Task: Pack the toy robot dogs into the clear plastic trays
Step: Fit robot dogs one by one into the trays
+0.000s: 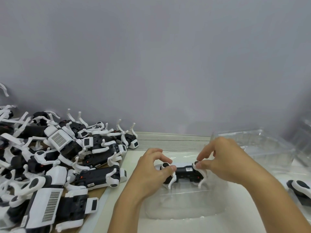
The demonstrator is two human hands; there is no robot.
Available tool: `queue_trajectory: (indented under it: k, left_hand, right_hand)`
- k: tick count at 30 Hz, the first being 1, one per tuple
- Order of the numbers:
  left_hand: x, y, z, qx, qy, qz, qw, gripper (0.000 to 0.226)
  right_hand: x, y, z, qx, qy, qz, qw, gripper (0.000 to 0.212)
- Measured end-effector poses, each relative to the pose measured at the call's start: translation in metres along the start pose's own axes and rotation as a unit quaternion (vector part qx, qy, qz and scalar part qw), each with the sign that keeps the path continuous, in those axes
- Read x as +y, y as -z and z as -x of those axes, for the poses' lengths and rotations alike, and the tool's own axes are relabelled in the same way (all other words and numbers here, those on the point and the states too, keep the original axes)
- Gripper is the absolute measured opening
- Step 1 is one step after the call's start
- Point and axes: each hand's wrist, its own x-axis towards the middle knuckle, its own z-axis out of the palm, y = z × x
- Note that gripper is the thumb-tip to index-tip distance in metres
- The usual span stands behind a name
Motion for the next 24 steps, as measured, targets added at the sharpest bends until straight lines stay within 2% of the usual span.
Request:
queue_trajectory:
  k: [7,12,16,20,24]
  left_hand:
    - [0.000,0.001,0.001,-0.010,-0.002,-0.004,1.000,0.006]
    - [0.000,0.001,0.001,-0.014,-0.005,-0.009,1.000,0.008]
    - [0.001,0.001,0.000,-0.014,-0.005,-0.012,1.000,0.008]
    - [0.000,0.002,0.000,-0.015,-0.005,-0.013,1.000,0.008]
    - [-0.001,0.003,0.001,-0.021,-0.011,-0.012,1.000,0.010]
  right_hand:
    - [-0.005,-0.011,-0.002,0.046,-0.031,-0.018,0.998,0.017]
    - [-0.005,-0.007,-0.001,0.022,-0.036,-0.016,0.999,0.015]
    - [-0.010,0.001,0.002,-0.010,-0.026,0.027,0.999,0.013]
    - [-0.014,0.004,0.007,-0.061,-0.046,0.034,0.996,0.028]
    - [-0.017,0.001,0.008,-0.056,-0.034,0.045,0.997,0.029]
